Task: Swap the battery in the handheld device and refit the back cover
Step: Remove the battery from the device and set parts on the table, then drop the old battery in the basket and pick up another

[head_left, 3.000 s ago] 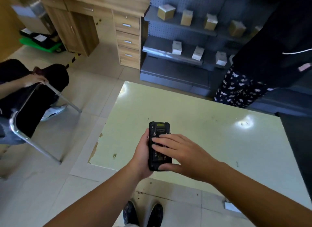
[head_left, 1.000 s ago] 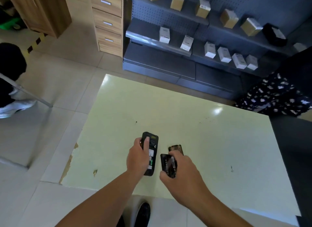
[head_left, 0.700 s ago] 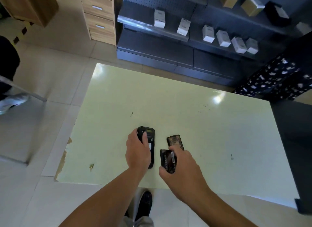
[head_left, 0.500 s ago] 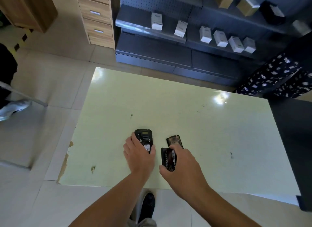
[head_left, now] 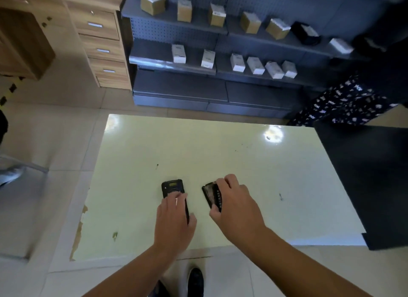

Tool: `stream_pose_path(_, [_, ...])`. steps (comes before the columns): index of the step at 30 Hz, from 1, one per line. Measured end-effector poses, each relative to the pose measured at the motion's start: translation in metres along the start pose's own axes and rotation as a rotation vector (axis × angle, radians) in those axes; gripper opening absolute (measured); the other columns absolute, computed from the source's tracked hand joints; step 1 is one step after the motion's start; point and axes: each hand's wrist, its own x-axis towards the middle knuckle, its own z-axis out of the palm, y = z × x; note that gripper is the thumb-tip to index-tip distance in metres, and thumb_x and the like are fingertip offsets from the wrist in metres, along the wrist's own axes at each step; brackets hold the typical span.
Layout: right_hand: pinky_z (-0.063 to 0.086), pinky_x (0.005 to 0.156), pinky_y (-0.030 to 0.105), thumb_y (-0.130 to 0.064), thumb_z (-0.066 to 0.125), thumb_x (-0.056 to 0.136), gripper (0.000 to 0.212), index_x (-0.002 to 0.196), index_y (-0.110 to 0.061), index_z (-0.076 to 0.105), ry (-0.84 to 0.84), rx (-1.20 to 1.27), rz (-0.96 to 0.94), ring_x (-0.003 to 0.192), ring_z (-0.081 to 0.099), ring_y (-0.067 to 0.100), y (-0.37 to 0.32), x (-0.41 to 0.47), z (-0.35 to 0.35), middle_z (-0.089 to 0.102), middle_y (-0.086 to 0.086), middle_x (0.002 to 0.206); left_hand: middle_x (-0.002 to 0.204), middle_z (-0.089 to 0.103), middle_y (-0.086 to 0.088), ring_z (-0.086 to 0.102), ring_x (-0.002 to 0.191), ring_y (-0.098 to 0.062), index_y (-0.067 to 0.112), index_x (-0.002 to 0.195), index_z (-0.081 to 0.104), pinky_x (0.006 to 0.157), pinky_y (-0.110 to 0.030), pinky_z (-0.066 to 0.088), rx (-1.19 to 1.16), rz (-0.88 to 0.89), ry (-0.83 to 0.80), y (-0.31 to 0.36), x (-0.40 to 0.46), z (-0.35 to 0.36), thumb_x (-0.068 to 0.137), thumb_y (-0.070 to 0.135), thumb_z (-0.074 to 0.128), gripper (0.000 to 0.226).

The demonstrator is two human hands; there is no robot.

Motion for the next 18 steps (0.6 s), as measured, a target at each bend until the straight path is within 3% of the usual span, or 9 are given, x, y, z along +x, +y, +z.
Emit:
stream_pose_path(11, [0.057,0.076,0.036,-0.035,0.069,0.088,0.041,0.120,-0.021,0.048,-0.068,0.012,0.056,0.094,0.055,0.023,0.073,-0.022,-0.023,0.042,0.001,0.120,0.131,0.055,-0.001,0.052,0.122,-0.025,0.018,0.140,0.049,0.105,-0.038,0.043,0.082,0.162,-0.138,0.058,-0.019,-0.022,0.091,0.044,0.038,0.057])
stream_pose_path(15, [0.058,0.078,0.035,-0.040,0.072,0.087,0.045,0.121,-0.022,0.048,-0.075,0.054,0.059,0.093,0.058,0.023,0.117,-0.031,-0.040,0.042,0.000,0.116,0.136,0.052,-0.002,0.047,0.128,-0.026,0.019,0.141,0.048,0.111,-0.040,0.036,0.188,0.330,-0.166,0.113,-0.007,-0.022,0.096,0.042,0.043,0.051])
stream_pose_path(18, [0.060,0.080,0.035,-0.042,0.073,0.086,0.047,0.121,-0.022,0.049,-0.051,0.063,0.068,0.092,0.060,0.022,0.163,-0.039,-0.054,0.044,0.000,0.116,0.130,0.058,-0.002,0.053,0.121,-0.026,0.020,0.140,0.053,0.107,-0.042,0.041,0.222,0.405,-0.134,0.170,-0.002,-0.008,0.094,0.043,0.044,0.052])
